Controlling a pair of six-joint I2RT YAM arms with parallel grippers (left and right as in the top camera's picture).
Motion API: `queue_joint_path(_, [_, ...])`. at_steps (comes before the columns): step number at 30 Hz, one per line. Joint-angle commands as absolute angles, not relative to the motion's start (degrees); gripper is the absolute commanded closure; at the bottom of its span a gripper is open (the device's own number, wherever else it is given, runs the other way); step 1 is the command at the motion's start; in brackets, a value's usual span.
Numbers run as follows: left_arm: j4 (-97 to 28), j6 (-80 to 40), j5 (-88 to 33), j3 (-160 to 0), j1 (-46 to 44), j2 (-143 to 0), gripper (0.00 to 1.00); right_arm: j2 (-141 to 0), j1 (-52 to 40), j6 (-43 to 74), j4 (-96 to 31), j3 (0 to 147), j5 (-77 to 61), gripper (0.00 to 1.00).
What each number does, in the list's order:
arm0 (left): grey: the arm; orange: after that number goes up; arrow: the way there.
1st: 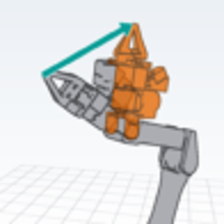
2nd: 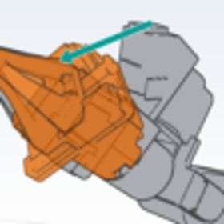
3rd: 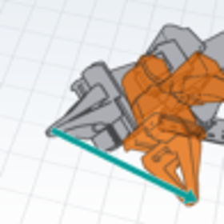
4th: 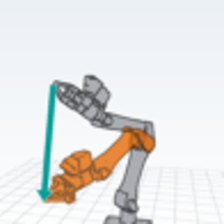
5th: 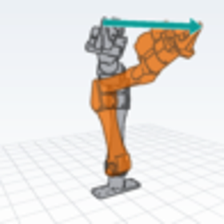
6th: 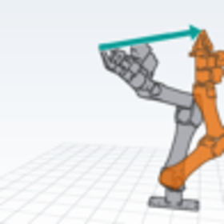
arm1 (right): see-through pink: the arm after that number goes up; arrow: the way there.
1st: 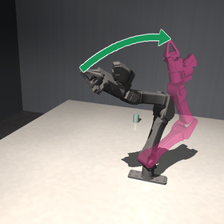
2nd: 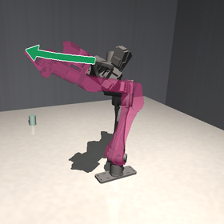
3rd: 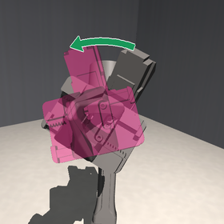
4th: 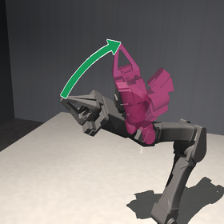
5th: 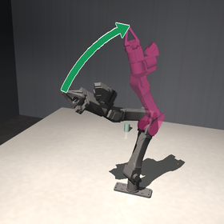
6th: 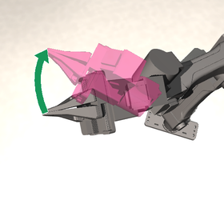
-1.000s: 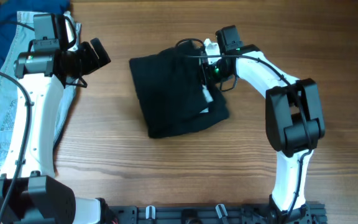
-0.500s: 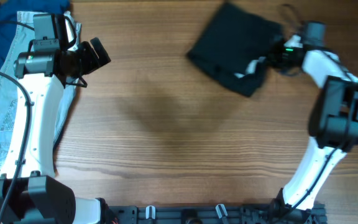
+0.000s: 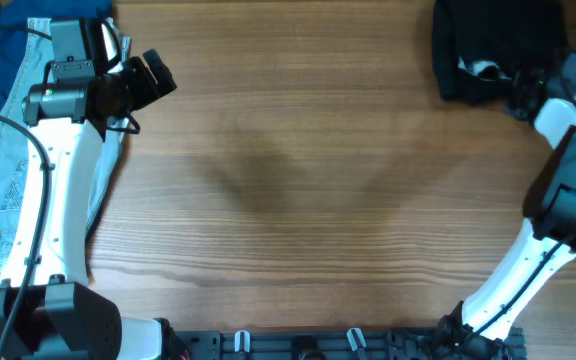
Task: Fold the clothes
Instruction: 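Carry the folded shorts with the right gripper to the back right corner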
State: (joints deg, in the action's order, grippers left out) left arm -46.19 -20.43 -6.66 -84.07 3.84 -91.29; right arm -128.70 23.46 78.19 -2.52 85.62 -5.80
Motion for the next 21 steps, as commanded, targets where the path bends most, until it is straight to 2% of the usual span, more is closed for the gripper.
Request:
queue_joint_path(1, [-45.6,-19.7,-6.1,-84.4,4.0,-91.7,0.0,-130.0,21.9,70.9,-4.6,85.6,-4.5,0.96])
queue_joint_path(6, [-45.6,-19.7,-6.1,-84.4,4.0,-91.7,0.0,-130.0,21.9,64.4,-14.1,85.6,-6.0,0.96])
queue_joint_path(9, [-45.4,-19.7,-6.1,-84.4,4.0,-91.9,0.0,-130.0,21.7,62.8,-10.9,85.6,-6.5,0.96])
queue_joint_path(10, [-45.4,-19.7,-6.1,-84.4,4.0,-92.0,0.0,-130.0,21.5,62.9,-9.7,85.6,-7.1,0.76])
queue_joint_path(11, [-45.4,-19.7,-6.1,-84.4,4.0,-92.1,0.0,-129.8,21.5,62.9,-9.5,85.6,-8.8,0.44])
queue_joint_path(12, [-45.4,-19.7,-6.1,-84.4,4.0,-92.1,0.0,-129.1,21.7,61.8,-9.6,85.6,-10.5,0.18])
queue_joint_path(13, [-45.4,-19.7,-6.1,-84.4,4.0,-92.1,0.0,-127.6,22.2,59.0,-10.3,85.6,-11.6,0.0])
queue_joint_path(16, [-45.4,-19.7,-6.1,-84.4,4.0,-92.1,0.0,-117.4,24.0,52.1,-17.6,85.6,-9.5,0.0])
queue_joint_path(19, [-46.1,-19.8,-6.1,-84.4,4.0,-92.1,0.0,-104.9,23.9,37.2,-27.4,85.6,-11.5,0.0])
queue_joint_path(20, [-46.0,-20.1,-6.2,-84.4,4.0,-92.1,0.0,-100.5,23.3,28.5,-30.4,85.6,-15.6,0.0])
queue_joint_path(21, [-46.1,-20.6,-6.9,-84.4,4.0,-92.1,0.0,-94.7,22.2,15.0,-34.1,85.6,-23.7,0.0])
